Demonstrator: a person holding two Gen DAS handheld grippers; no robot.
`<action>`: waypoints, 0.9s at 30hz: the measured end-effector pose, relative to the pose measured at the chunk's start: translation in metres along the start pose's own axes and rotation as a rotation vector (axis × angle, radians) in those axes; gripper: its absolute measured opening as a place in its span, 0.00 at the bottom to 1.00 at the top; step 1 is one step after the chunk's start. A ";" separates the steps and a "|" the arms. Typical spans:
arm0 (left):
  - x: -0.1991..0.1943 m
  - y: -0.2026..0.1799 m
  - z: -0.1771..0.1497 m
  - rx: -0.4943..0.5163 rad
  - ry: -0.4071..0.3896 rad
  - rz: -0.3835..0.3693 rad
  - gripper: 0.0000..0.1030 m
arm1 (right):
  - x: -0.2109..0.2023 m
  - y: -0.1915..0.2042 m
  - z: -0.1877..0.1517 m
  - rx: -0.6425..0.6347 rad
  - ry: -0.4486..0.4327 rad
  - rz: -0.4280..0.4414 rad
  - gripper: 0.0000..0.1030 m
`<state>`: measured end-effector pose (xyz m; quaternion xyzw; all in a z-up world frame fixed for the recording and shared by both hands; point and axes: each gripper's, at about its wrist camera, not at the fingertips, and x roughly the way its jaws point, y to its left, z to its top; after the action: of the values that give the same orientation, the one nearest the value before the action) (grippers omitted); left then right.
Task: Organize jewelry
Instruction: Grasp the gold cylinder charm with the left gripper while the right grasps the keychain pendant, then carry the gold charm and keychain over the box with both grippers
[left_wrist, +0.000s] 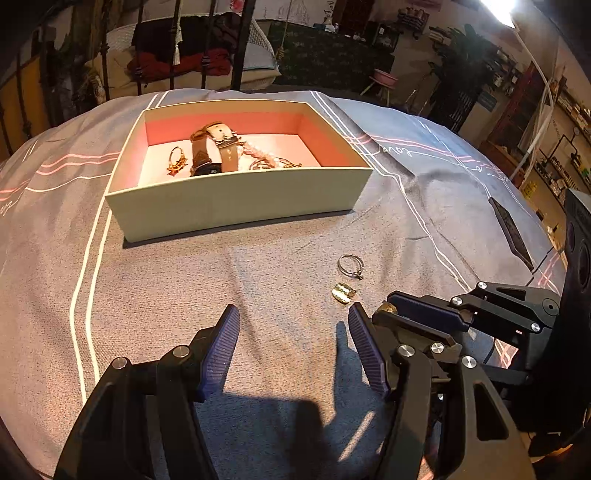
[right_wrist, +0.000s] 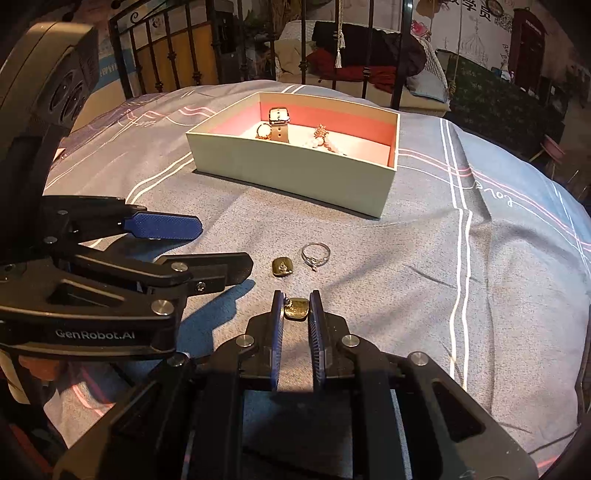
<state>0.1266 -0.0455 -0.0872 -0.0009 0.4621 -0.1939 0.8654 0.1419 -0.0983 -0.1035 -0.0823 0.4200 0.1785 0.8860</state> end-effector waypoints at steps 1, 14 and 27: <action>0.002 -0.005 0.001 0.019 0.003 -0.002 0.58 | -0.002 -0.002 -0.002 0.001 0.000 -0.008 0.15; 0.019 -0.013 0.013 0.082 0.022 0.018 0.14 | -0.002 -0.005 -0.004 0.035 -0.015 0.026 0.15; -0.007 0.007 0.022 0.033 -0.016 0.088 0.14 | -0.004 0.009 0.030 0.002 -0.078 0.070 0.15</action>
<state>0.1432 -0.0406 -0.0704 0.0323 0.4517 -0.1631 0.8766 0.1575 -0.0826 -0.0815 -0.0599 0.3879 0.2122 0.8949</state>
